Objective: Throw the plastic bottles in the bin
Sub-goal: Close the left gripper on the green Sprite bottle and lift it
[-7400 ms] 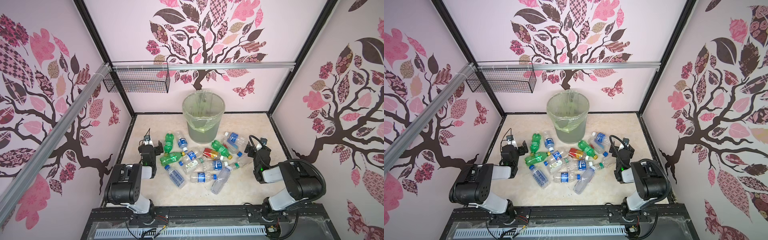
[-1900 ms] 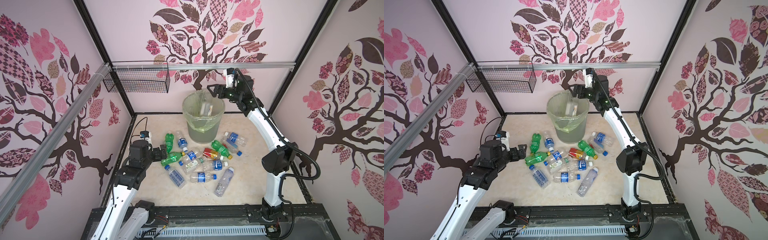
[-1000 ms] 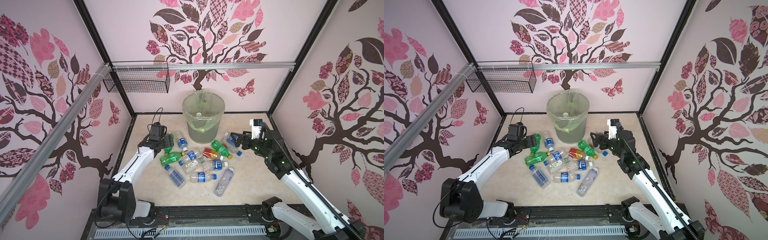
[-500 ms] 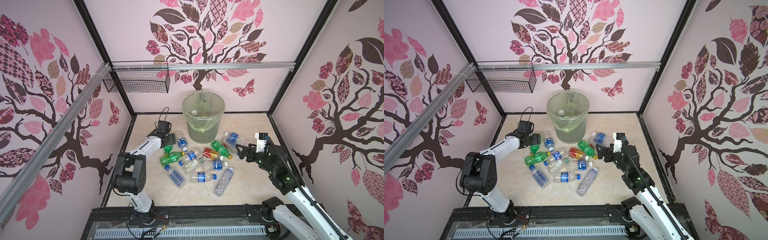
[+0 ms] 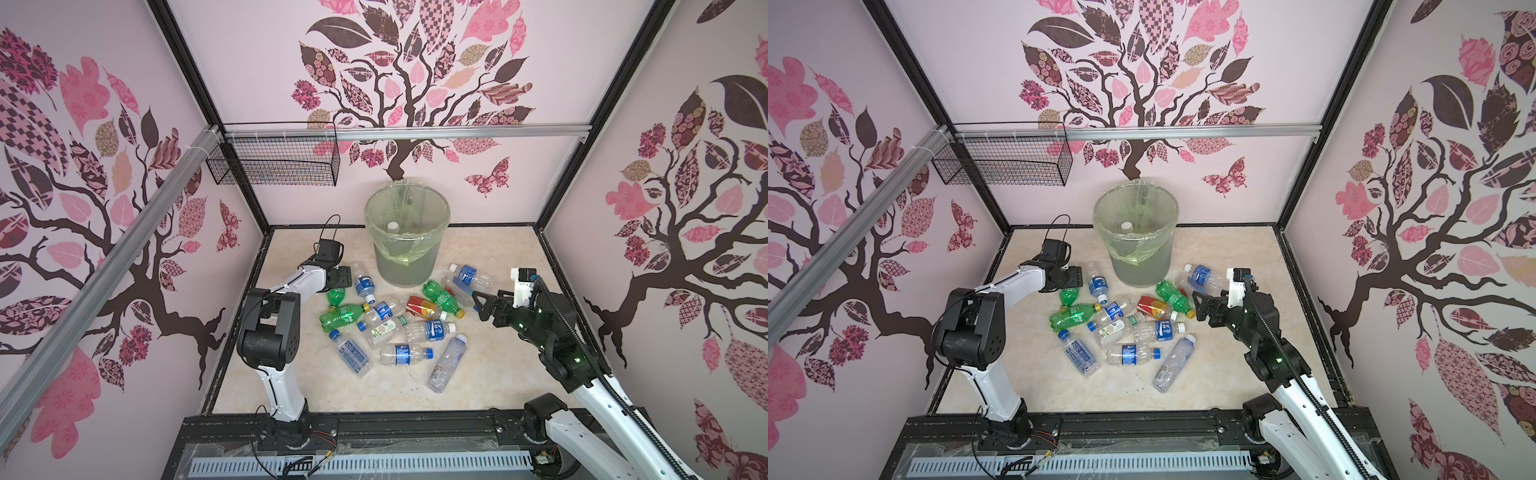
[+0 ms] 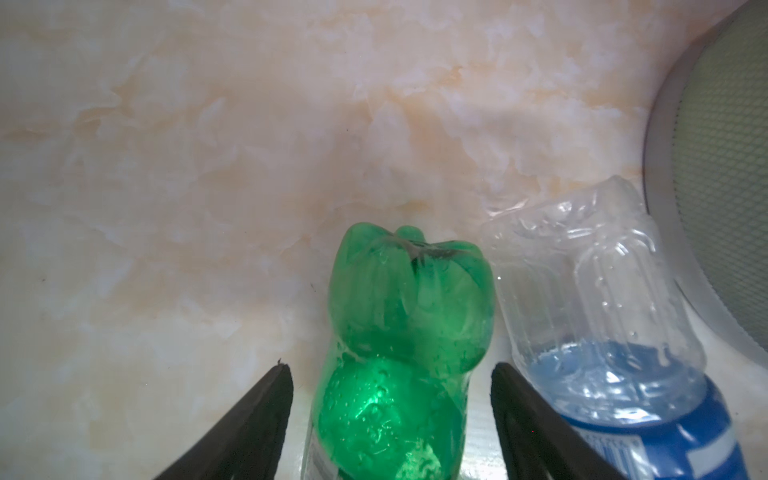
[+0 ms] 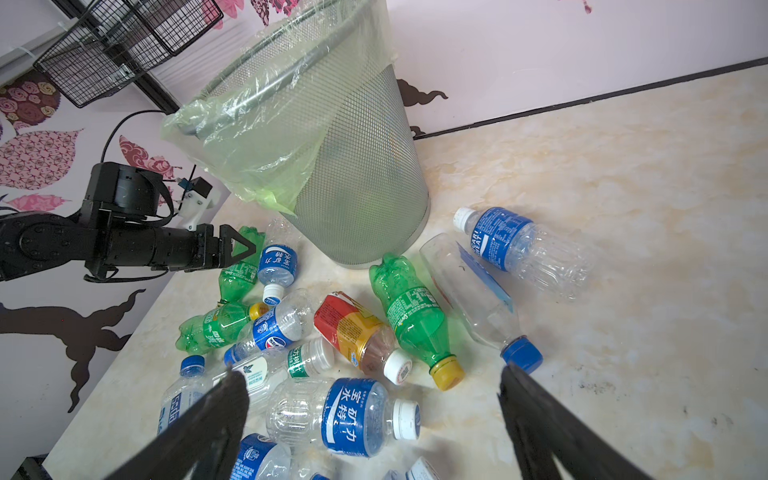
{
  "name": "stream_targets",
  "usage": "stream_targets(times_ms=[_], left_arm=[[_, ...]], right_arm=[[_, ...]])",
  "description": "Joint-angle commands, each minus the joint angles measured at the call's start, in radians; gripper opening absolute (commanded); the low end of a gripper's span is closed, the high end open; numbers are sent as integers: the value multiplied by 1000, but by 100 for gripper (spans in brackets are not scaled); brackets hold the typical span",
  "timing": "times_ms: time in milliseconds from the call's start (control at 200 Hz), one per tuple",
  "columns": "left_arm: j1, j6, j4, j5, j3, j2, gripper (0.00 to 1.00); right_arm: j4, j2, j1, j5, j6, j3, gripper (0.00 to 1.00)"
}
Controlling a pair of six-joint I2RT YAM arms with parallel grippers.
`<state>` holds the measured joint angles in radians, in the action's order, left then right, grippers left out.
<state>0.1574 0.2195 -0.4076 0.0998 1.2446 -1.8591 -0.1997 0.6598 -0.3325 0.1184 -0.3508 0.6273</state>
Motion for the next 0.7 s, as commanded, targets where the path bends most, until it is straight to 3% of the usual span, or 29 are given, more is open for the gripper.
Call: stream_targets(times_ms=[0, 135, 350, 695], left_arm=[[-6, -16, 11, -36, 42, -34, 77], [-5, -18, 4, -58, 50, -65, 73], [-9, -22, -44, -103, 75, -76, 42], [-15, 23, -7, -96, -39, 151, 38]], right_arm=[[-4, -12, 0, -10, -13, 2, 97], [-7, -12, 0, -5, -15, 0, 97], [-9, -16, 0, -11, -16, 0, 97], [-12, -8, 0, -26, -26, -15, 96]])
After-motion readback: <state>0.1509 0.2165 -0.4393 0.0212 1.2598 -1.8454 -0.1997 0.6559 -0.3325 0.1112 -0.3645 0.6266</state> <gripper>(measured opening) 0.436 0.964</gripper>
